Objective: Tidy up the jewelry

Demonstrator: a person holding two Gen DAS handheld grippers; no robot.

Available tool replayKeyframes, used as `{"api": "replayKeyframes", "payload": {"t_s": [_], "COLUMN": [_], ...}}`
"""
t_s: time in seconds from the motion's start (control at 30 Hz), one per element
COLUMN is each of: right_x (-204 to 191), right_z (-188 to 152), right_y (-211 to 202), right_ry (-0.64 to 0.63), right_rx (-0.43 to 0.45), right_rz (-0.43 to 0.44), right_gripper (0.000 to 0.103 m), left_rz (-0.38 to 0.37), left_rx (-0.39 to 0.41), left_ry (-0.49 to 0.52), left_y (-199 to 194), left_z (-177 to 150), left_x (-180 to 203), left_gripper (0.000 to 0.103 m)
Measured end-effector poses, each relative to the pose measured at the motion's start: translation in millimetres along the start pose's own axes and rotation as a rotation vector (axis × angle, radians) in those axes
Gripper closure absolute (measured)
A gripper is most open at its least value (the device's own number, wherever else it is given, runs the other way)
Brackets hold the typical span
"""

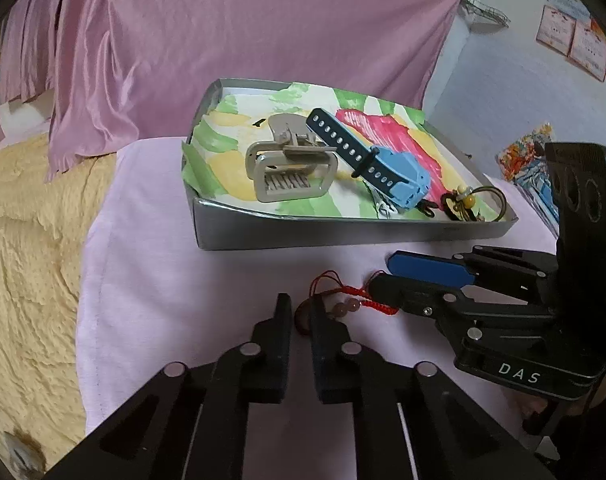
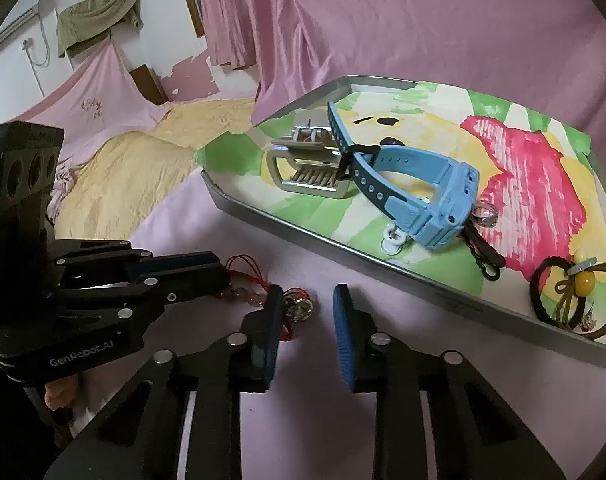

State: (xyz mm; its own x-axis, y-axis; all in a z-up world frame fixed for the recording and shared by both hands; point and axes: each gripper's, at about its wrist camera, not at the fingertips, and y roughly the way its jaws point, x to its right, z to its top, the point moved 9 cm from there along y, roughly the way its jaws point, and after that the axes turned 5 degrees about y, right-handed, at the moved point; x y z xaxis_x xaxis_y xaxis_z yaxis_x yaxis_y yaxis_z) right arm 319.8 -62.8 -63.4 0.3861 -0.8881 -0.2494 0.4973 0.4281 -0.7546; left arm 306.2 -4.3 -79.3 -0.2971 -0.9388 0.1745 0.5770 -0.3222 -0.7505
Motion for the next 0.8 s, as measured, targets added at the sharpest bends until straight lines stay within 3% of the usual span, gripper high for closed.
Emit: {"api": "replayKeyframes", "payload": {"t_s": [0.13,0.37,0.8], "right_x": [-2,3,29], "right_z": [-1,-6,-21], "right_y": [-2,-10,-46], "right_ry": [-0.012,0.011,0.077], "right_rx": [0.000,0.014,0.102], "right_rz": [0.007,0.014,0.004], "right_gripper": [0.090,0.090,0.090], "left_rz": [-0.003,0.001,0.006], "left_rx": [-0.003,0.005,0.125], "left_ry": [-0.001,-0.020,-0.013], "left_y": [0,-1,-28], "left_z": [0,-1,7], "left_x": [0,-4,14], "left_gripper": [0.099,0.100,0.100]}}
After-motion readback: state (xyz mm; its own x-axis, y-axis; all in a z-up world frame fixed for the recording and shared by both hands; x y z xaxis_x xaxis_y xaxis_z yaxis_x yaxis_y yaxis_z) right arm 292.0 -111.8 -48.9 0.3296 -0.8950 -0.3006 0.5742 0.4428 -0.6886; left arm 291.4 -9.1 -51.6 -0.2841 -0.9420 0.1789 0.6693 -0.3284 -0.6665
